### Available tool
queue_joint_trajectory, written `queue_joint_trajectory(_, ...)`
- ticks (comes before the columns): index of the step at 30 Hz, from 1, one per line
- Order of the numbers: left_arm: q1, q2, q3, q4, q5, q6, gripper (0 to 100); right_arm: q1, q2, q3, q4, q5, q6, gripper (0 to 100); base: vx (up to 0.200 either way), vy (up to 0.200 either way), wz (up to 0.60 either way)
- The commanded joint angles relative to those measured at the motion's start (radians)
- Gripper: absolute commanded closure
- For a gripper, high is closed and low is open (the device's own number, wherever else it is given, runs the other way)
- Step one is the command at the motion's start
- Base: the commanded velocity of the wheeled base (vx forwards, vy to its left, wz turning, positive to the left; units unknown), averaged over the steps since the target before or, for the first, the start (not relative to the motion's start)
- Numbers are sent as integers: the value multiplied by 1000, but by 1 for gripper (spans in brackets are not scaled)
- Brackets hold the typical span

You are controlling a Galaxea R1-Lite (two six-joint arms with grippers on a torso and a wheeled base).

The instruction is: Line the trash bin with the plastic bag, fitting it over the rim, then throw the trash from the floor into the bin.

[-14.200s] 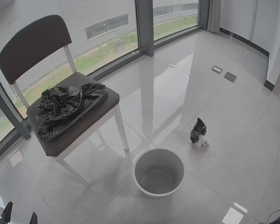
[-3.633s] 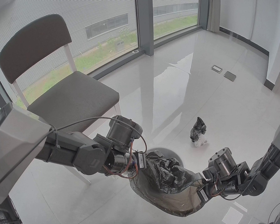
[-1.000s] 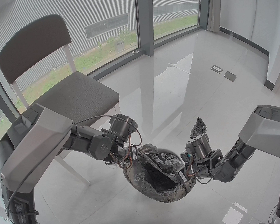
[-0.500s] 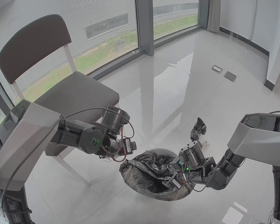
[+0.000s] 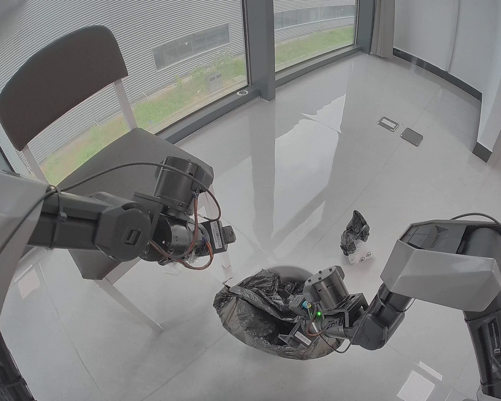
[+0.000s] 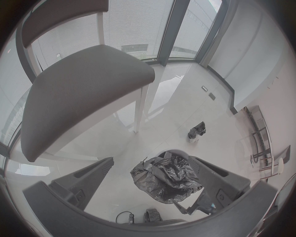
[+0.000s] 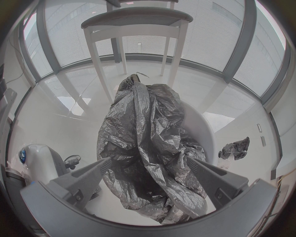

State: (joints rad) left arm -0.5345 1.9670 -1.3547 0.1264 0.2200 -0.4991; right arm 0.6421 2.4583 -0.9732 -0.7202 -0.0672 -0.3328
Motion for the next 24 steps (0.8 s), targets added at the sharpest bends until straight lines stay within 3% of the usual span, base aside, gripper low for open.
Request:
queue_joint_trajectory(1,-1,-60,3,-2,1,1,0,-7,44,-32,-1,0,-6,0,0,0,0)
queue_joint_trajectory(11,-9,-89,5,-2,15,4,0,-38,84,-108,-1,0,-23,0,0,0,0)
queue_joint_trajectory(12,-9,-91,6,-2,18,5,0,-42,87,-113,-1,0,-25,100,0,0,0)
queue_joint_trajectory(24,-10,-99,9,-2,21,5,0,-64,80,-125,-13,-2,-25,100,0,0,0)
